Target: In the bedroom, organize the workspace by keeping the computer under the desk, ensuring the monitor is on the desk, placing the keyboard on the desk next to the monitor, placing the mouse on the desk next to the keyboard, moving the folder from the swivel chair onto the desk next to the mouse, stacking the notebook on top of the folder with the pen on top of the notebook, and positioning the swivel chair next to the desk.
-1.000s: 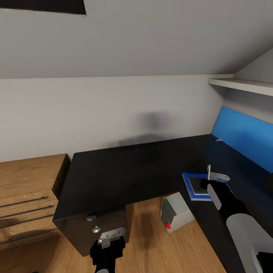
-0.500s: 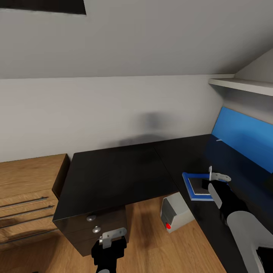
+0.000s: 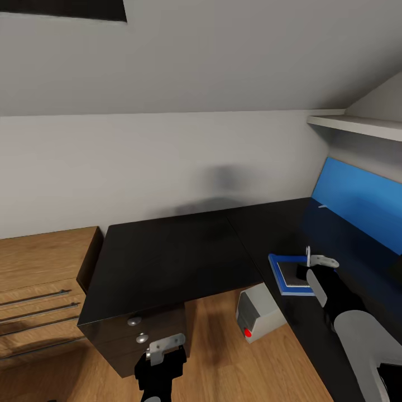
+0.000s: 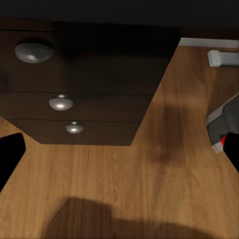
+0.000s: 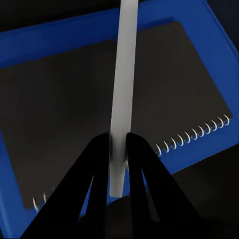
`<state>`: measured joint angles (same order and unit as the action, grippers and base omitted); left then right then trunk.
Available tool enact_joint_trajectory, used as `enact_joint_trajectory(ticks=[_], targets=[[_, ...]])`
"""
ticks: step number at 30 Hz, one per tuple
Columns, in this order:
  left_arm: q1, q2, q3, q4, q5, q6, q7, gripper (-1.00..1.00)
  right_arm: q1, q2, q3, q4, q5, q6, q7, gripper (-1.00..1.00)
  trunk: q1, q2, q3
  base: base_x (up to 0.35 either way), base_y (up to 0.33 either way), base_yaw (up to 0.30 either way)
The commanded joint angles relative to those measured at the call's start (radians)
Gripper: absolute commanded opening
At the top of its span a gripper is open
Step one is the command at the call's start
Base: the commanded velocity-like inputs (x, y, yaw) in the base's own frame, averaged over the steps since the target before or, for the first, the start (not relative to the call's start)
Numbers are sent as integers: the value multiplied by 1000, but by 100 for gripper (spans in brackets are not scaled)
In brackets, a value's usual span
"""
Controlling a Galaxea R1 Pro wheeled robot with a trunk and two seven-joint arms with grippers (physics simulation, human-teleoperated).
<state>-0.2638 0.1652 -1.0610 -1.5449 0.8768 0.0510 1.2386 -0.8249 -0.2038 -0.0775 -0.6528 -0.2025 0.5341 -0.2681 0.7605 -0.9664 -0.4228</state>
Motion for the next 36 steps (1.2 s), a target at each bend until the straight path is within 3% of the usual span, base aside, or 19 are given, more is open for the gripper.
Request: enact_joint_trajectory(ticks=[1,7,21,27,32,36], targets=[[-2,1,-2,-1,2,5,5,100,0,0,1,-2,-12,11,-8,-100,0,-1,-1,0,0,0],[-2,1,-2,0,2,4,6,100,0,0,1,-3,-12,50,-7,-100,0,-1,-1,0,0,0],[-2,1,-2,0,2,4,7,100,0,0,1,-8,-12,64,-8,-100,54,-99,-45,0,0,0],[-2,1,-2,0,1,4,6,100,0,0,1,-8,-12,64,-8,-100,54,-99,-45,0,0,0],[-2,1,-3,0,1,4,6,100,0,0,1,-8,-12,64,-8,-100,73,-134,-61,0,0,0],[-2,1,-2,0,1,4,6,100,0,0,2,-8,-12,64,-8,-100,73,-134,-61,0,0,0]])
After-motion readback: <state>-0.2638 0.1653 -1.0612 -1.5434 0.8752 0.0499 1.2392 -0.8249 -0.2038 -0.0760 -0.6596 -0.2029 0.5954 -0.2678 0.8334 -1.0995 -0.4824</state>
